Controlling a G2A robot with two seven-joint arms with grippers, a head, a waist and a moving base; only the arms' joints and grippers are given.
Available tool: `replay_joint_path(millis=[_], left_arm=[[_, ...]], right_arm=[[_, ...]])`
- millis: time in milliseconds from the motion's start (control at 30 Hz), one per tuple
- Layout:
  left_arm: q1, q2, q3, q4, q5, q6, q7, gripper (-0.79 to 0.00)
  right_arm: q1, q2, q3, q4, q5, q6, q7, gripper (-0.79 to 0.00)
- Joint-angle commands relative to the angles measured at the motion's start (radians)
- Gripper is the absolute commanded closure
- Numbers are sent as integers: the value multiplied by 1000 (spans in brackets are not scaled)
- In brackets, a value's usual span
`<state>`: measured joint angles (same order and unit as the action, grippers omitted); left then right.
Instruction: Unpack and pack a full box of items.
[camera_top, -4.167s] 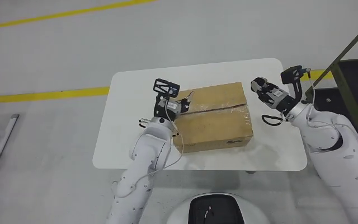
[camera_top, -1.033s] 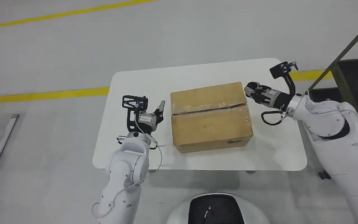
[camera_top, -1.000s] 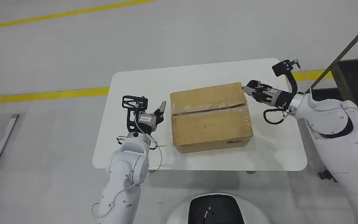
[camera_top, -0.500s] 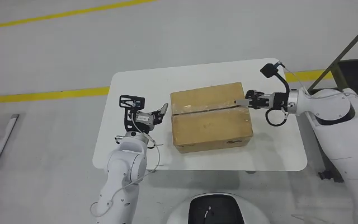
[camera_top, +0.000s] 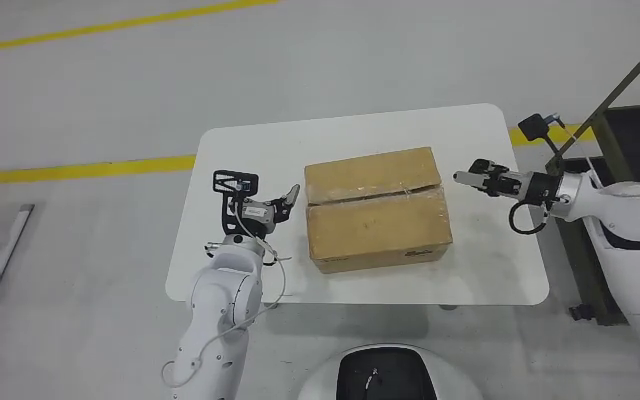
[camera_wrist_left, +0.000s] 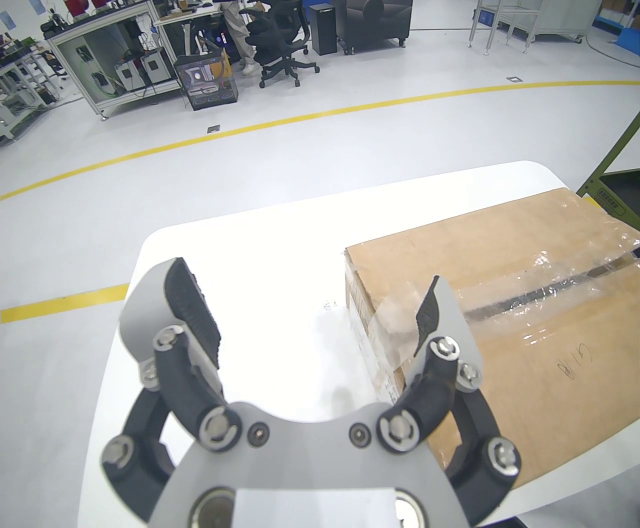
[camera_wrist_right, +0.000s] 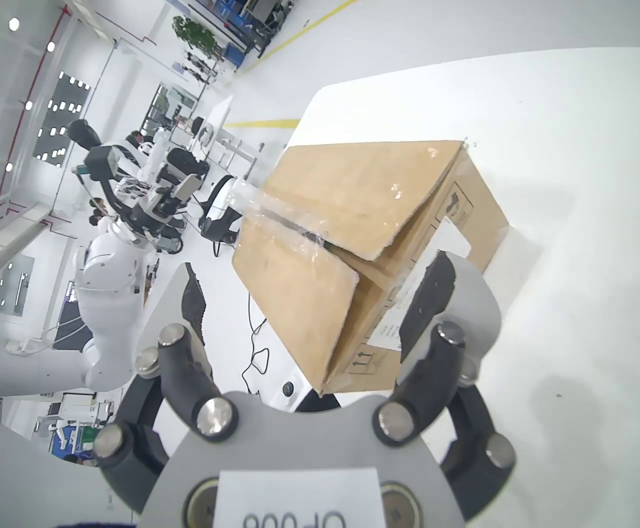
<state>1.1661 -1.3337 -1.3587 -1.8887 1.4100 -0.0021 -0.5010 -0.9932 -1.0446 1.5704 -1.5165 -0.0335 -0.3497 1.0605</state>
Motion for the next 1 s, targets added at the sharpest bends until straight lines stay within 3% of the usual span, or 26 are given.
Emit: replay_joint_path(millis=[0, 967], left_arm=[[0, 0, 0, 0, 0, 0, 0, -785], [0, 0, 0, 0, 0, 0, 0, -785]], right_arm=[[-3, 5, 6, -7, -29, 12, -4, -785], [-15, 8, -10, -49, -1, 58, -44, -785]])
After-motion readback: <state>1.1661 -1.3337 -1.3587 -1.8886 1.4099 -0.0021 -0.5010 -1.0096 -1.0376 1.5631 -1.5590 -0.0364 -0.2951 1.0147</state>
